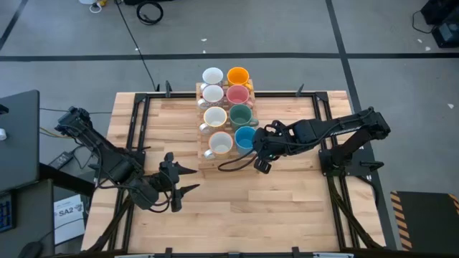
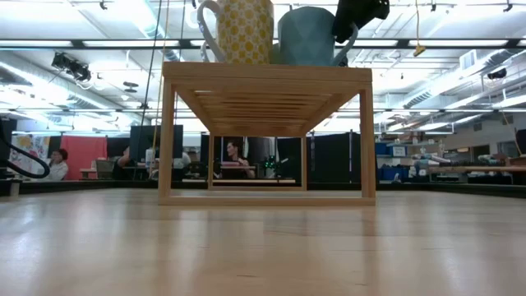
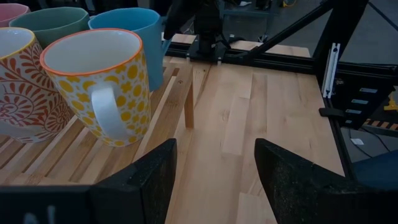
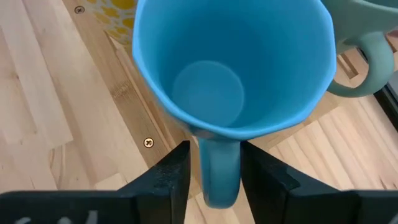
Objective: Place coffee mugs
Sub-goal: Put the blue cup on the shelf aligned with the other green cup
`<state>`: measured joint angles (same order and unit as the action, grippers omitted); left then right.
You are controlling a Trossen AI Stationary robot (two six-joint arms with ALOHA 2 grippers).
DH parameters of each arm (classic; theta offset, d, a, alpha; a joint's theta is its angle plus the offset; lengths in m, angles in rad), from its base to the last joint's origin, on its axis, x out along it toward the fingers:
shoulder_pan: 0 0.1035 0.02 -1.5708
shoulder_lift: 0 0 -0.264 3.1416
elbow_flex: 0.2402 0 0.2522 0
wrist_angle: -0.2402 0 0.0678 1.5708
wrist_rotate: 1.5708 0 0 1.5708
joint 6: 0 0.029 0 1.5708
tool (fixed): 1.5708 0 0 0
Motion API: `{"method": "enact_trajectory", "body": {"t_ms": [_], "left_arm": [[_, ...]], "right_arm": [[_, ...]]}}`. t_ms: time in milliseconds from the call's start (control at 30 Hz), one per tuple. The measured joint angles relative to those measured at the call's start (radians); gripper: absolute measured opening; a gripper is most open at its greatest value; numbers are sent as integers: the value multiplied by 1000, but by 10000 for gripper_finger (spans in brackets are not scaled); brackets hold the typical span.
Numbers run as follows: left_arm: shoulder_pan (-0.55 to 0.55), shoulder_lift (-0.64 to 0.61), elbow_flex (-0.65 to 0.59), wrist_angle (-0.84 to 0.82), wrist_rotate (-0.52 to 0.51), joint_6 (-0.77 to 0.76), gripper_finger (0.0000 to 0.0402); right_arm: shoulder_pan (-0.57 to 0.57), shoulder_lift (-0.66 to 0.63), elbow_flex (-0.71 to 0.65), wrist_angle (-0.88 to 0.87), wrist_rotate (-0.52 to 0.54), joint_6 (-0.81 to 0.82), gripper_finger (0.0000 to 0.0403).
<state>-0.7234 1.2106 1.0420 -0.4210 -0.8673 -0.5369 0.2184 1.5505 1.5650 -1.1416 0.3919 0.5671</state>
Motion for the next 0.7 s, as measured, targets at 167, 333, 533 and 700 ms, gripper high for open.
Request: {"method": "enact_trajectory", "body": {"t_ms": [167,333,533,700], "left_arm": [[0,0,0,0,0,0,224],[0,0,0,0,0,0,224],[0,0,0,-2,0,0,224],[0,0,0,-3,0,41,224]], "right_arm": [[0,0,0,0,0,-2,156],[0,0,0,0,-5,-25,161],[0,-22,0,-4,-48,-40,162],[0,-100,0,-4,-105,-40,162]]}}
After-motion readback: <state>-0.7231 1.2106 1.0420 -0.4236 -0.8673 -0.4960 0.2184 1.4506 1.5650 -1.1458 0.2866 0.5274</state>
